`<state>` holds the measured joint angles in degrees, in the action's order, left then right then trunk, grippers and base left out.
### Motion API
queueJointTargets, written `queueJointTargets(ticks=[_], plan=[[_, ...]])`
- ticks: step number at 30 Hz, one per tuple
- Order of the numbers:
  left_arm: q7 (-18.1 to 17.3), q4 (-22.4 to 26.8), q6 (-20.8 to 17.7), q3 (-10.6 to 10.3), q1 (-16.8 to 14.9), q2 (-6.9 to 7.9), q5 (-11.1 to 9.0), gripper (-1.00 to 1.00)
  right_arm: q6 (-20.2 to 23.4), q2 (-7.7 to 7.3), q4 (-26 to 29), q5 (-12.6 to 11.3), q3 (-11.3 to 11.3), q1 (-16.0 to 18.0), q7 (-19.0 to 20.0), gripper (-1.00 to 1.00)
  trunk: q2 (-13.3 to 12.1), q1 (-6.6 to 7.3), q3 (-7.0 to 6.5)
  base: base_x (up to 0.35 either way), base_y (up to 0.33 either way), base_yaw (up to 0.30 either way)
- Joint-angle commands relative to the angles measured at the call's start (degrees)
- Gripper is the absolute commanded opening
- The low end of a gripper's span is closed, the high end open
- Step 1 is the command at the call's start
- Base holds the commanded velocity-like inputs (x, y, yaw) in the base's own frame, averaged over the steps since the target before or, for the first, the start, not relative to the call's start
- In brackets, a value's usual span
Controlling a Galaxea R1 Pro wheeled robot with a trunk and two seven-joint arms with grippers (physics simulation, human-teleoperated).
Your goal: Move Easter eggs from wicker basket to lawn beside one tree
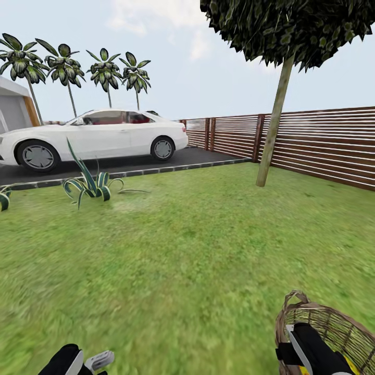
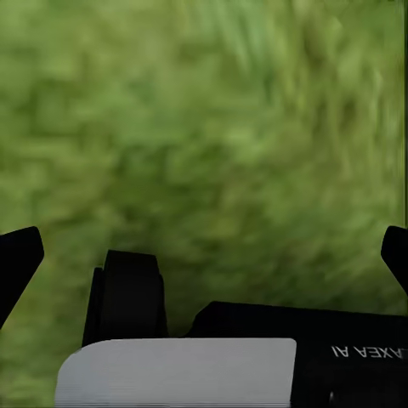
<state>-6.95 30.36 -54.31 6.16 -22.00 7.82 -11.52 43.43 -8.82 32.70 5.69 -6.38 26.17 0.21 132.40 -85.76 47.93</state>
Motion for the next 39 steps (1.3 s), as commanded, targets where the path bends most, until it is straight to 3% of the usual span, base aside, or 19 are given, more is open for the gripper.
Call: queueJointTargets(ticks=[1, 3, 7, 9, 18, 19, 24, 39], plan=[[-0.26, 0.05, -0.27, 0.2, -0.01, -0.1, 0.19, 1.0, 0.22, 0.02, 0.08, 0.82, -0.2, 0.02, -0.03, -1.0, 0.01, 0.02, 0.06, 0.0, 0.0, 0.0], [-0.26, 0.05, -0.27, 0.22, 0.01, -0.16, 0.19, 1.0, 0.0, -0.11, 0.08, 0.88, -0.15, 0.02, -0.03, -1.0, 0.01, 0.02, 0.06, 0.0, 0.0, 0.0], [-0.44, 1.35, 0.74, -0.1, 0.2, 1.14, 0.19, 1.0, 0.14, -1.4, -1.18, -0.03, 0.12, 1.3, 0.9, -1.0, 0.02, 0.02, 0.06, 0.0, 0.0, 0.0], [-0.2, 0.94, 1.39, 0.04, 0.24, 0.55, 0.52, 1.0, 0.03, -1.86, -1.84, 0.19, 0.06, 1.93, 0.85, -1.0, 0.02, 0.02, 0.06, 0.0, 0.0, 0.0], [-0.08, 0.67, 4.3, -0.1, 0.21, 0.18, 0.54, 1.0, 0.07, -1.73, -2.12, -0.06, 0.12, 3.63, 0.67, -1.0, 0.02, 0.02, -0.07, 0.0, 0.0, -0.144], [-0.08, 0.66, 8.78, -0.1, 0.21, 0.17, 0.54, 1.0, 0.07, -1.72, -2.12, 0.81, 0.1, 3.63, 0.67, -1.0, 0.02, 0.02, -0.1, 0.0, 0.0, -0.28], [-0.08, 0.66, 8.79, -0.1, 0.22, -0.06, 0.5, 1.0, 0.25, -1.81, -2.12, 0.81, 0.05, 3.63, 0.67, -1.0, 0.02, 0.02, -0.26, 0.0, 0.0, -0.281], [-0.08, 0.66, 8.7, -0.1, 0.23, -0.09, 0.45, 1.0, 0.25, -2.07, -2.12, 0.81, 0.06, 3.63, 0.67, -1.0, -6.0, 3.31, -3.43, 0.0, 0.0, -0.281]])
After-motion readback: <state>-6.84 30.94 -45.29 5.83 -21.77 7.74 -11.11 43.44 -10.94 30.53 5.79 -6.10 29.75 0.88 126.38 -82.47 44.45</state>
